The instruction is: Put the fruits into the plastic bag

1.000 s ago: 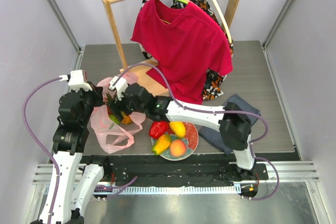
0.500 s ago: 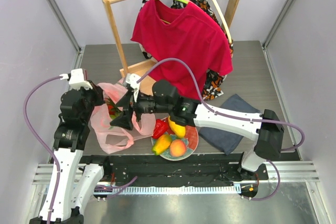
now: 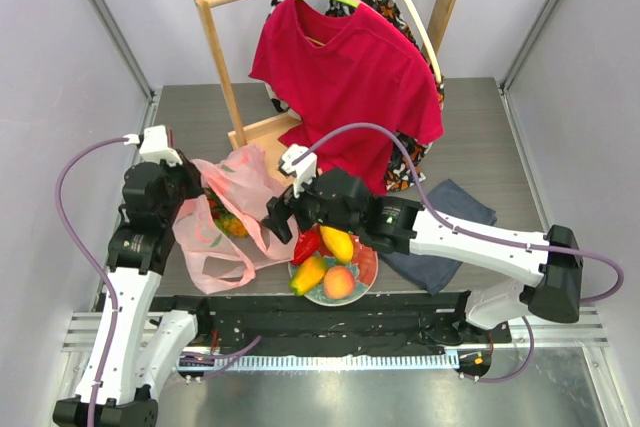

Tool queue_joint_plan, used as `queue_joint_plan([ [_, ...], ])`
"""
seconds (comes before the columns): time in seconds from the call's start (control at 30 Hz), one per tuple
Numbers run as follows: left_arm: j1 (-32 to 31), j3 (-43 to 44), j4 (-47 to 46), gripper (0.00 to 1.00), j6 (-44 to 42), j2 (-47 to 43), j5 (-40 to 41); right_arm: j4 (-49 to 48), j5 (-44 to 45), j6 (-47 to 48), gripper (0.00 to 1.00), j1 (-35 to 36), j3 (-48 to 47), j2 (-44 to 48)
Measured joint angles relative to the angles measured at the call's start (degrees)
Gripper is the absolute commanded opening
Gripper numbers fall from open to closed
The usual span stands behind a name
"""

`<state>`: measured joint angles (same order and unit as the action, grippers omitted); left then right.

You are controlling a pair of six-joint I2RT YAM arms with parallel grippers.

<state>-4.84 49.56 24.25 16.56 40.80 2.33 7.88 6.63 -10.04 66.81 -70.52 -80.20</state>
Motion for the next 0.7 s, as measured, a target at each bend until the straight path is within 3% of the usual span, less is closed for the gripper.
queue_joint_plan([
  [0.4,0.0,0.0,0.0,0.0,0.0,0.8,0.0,3.8,-1.5,-1.9,0.91,0.3,5.7,-1.5],
  [0.47,0.0,0.0,0.0,0.0,0.0,0.9,0.0,3.4,-1.9,-2.0,0.86,0.3,5.9,-2.6],
  [0.5,0.0,0.0,0.0,0.0,0.0,0.9,0.0,3.0,-2.2,-1.9,0.79,0.3,5.9,-3.3],
  [0.53,0.0,0.0,0.0,0.0,0.0,1.0,0.0,2.7,-2.5,-1.9,0.63,0.3,5.9,-3.8],
  [0.6,0.0,0.0,0.0,0.0,0.0,1.3,0.0,1.9,-3.5,-1.6,0.47,0.1,5.9,-5.2],
  [0.63,0.0,0.0,0.0,0.0,-0.2,1.4,0.0,1.5,-4.5,-1.6,0.25,0.0,5.9,-5.8],
  [0.7,0.0,0.0,0.1,0.0,-0.5,1.4,0.3,1.2,-6.9,-1.4,0.08,-0.3,5.6,-7.0],
])
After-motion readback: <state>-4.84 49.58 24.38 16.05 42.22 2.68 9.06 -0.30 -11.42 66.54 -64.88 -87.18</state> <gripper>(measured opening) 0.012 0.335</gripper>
